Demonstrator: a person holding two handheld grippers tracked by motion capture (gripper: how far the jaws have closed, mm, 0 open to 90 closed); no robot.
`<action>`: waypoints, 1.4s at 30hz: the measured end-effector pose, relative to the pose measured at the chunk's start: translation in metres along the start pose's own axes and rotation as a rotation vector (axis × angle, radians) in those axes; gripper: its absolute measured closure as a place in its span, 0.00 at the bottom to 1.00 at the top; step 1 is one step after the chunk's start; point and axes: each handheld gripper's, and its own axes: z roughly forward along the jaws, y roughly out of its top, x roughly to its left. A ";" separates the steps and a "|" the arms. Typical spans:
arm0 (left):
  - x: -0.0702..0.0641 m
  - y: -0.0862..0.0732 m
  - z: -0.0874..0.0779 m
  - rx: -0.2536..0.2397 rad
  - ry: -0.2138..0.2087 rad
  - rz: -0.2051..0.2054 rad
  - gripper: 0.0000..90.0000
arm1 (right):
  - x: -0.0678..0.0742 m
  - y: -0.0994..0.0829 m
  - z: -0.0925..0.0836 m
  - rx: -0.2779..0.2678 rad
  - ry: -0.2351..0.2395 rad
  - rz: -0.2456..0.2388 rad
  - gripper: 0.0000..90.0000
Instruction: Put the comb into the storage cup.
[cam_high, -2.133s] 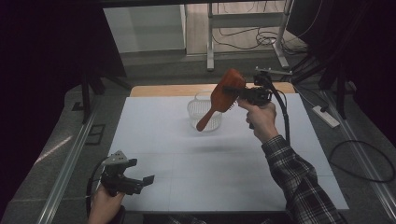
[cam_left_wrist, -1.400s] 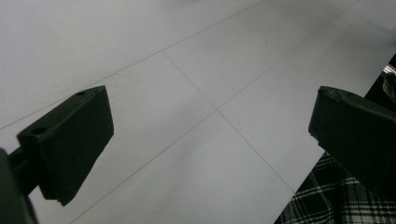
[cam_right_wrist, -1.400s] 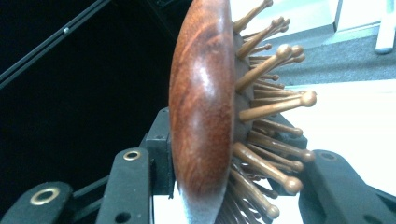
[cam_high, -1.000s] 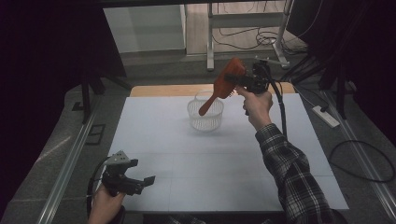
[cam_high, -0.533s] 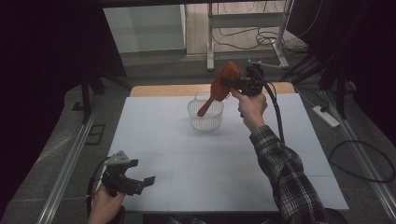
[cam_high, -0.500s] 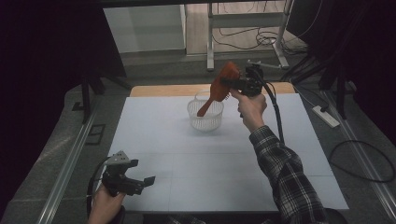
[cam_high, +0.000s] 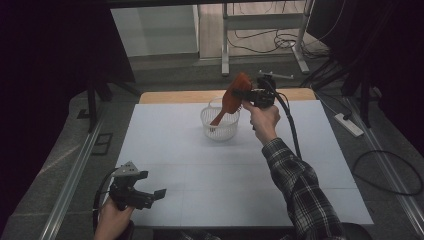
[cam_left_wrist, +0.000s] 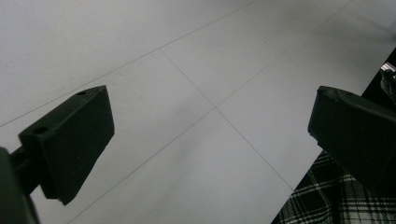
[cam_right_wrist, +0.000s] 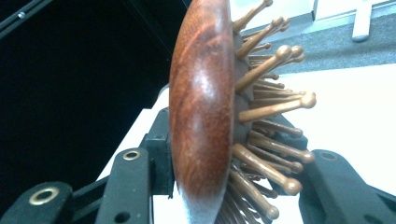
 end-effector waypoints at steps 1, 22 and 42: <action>0.000 0.000 0.000 0.000 -0.001 -0.001 0.01 | 0.000 -0.001 0.001 0.001 -0.002 0.000 0.59; -0.001 0.000 0.000 0.001 0.001 0.012 0.01 | -0.009 -0.023 0.019 0.028 -0.030 -0.006 0.58; -0.001 0.001 0.001 0.012 0.004 0.015 0.01 | -0.022 -0.036 0.021 0.027 -0.030 0.060 0.53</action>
